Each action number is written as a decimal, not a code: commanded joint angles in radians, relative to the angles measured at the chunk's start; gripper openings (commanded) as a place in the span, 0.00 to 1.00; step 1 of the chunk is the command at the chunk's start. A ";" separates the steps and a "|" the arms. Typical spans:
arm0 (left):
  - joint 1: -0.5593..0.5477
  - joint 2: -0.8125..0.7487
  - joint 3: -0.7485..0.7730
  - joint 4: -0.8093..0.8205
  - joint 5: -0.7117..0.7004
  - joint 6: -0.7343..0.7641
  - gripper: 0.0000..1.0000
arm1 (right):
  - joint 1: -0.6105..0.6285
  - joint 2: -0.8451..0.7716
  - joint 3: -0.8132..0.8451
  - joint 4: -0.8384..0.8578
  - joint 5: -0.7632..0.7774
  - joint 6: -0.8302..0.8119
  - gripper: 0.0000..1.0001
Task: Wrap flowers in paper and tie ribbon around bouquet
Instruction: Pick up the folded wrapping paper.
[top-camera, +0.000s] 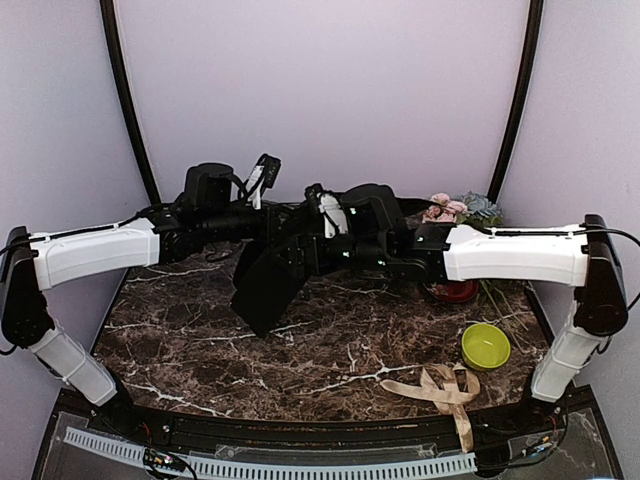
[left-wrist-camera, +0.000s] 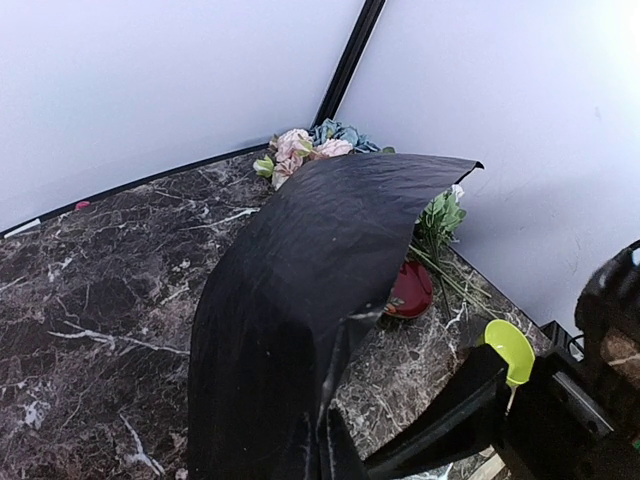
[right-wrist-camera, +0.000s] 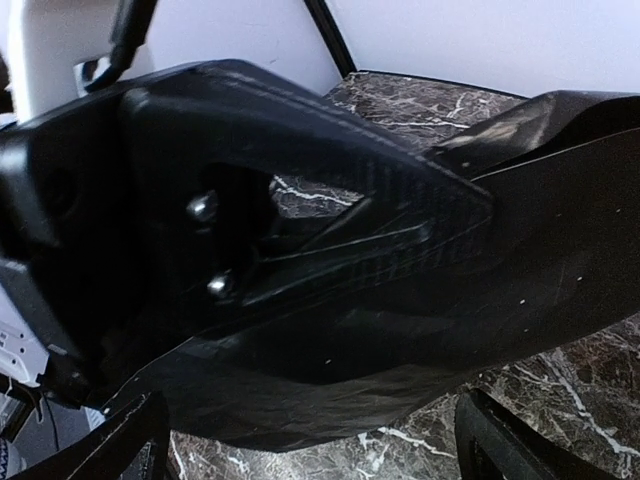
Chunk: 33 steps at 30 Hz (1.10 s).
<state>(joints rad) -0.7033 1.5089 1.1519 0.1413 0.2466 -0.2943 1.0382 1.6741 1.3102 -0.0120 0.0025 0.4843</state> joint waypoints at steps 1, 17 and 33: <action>-0.001 -0.015 -0.027 0.063 0.002 -0.040 0.00 | 0.004 0.039 0.047 0.028 0.107 0.043 1.00; -0.002 -0.030 -0.052 0.096 0.015 -0.047 0.00 | -0.056 -0.030 -0.047 0.107 0.122 0.053 0.97; -0.023 -0.033 -0.039 0.073 0.065 0.040 0.00 | -0.239 -0.003 0.003 0.222 0.008 0.220 0.81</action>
<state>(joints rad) -0.7177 1.5089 1.1122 0.2111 0.2943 -0.2874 0.7948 1.6421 1.2659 0.1730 0.0296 0.6769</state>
